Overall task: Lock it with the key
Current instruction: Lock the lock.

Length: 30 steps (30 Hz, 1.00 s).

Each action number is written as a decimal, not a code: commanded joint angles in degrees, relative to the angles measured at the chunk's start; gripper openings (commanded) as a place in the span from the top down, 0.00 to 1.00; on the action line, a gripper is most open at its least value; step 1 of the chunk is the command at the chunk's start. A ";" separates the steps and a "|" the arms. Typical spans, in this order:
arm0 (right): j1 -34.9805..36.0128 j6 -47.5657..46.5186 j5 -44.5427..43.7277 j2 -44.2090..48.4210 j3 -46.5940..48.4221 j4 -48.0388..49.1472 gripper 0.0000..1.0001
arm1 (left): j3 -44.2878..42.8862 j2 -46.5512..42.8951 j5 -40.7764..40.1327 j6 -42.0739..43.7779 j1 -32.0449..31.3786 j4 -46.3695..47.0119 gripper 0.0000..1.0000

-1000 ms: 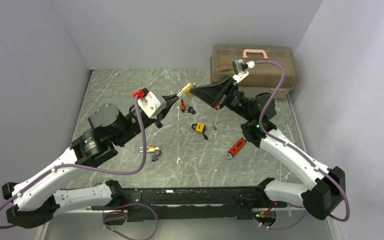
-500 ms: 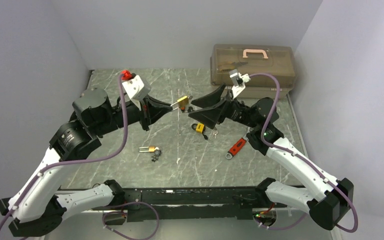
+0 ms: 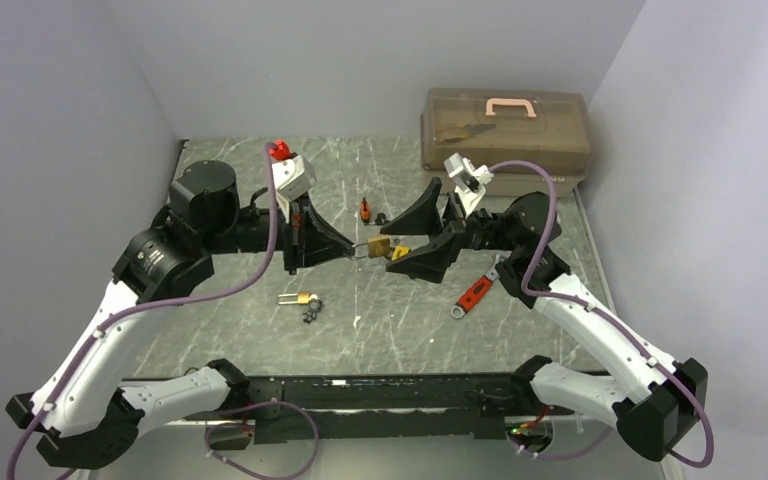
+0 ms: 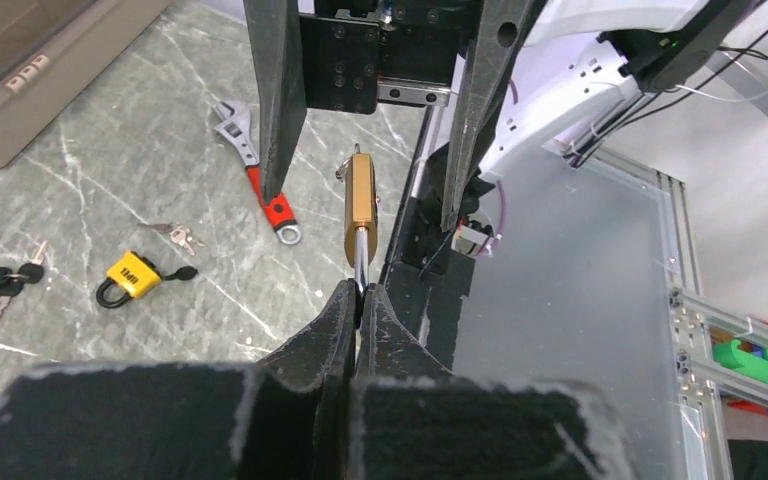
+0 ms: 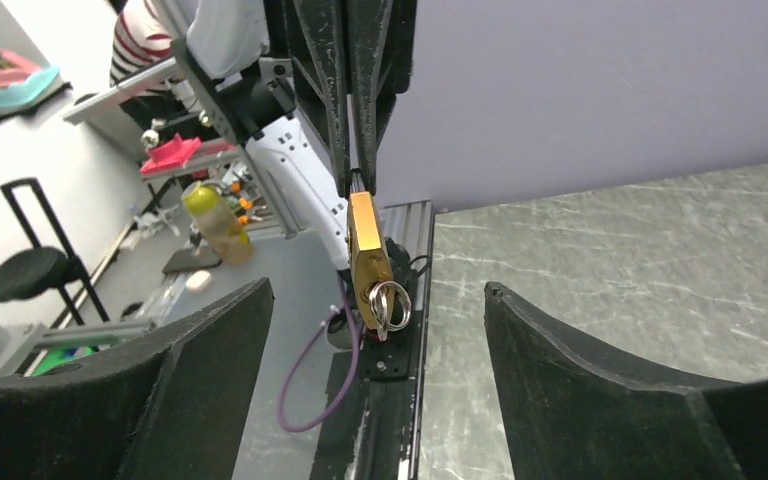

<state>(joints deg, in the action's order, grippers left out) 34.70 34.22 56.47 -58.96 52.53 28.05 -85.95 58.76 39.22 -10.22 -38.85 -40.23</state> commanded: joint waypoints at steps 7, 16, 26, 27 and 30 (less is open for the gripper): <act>1.42 -2.46 5.25 -1.04 5.18 -1.06 0.33 | -0.62 0.56 5.42 -1.92 0.73 2.87 1.00; 4.35 -6.00 3.39 -3.10 8.18 -7.11 0.68 | -0.45 0.79 5.21 -1.72 1.14 2.81 1.00; 3.88 -4.54 -3.06 -1.19 7.87 -9.37 1.00 | -1.02 1.25 4.78 -0.97 1.58 0.35 0.70; 3.66 -3.27 -3.23 -1.05 7.40 -8.18 1.00 | -0.87 1.07 4.54 -1.05 1.67 0.37 0.66; 3.01 -0.60 -3.18 -0.95 6.45 -5.20 1.00 | -0.56 0.55 4.40 -1.06 1.93 0.44 0.64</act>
<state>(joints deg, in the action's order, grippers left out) 38.41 30.17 55.57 -61.84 58.52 17.58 -85.95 60.42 43.22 -11.33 -37.41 -40.86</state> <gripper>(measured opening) 0.184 0.347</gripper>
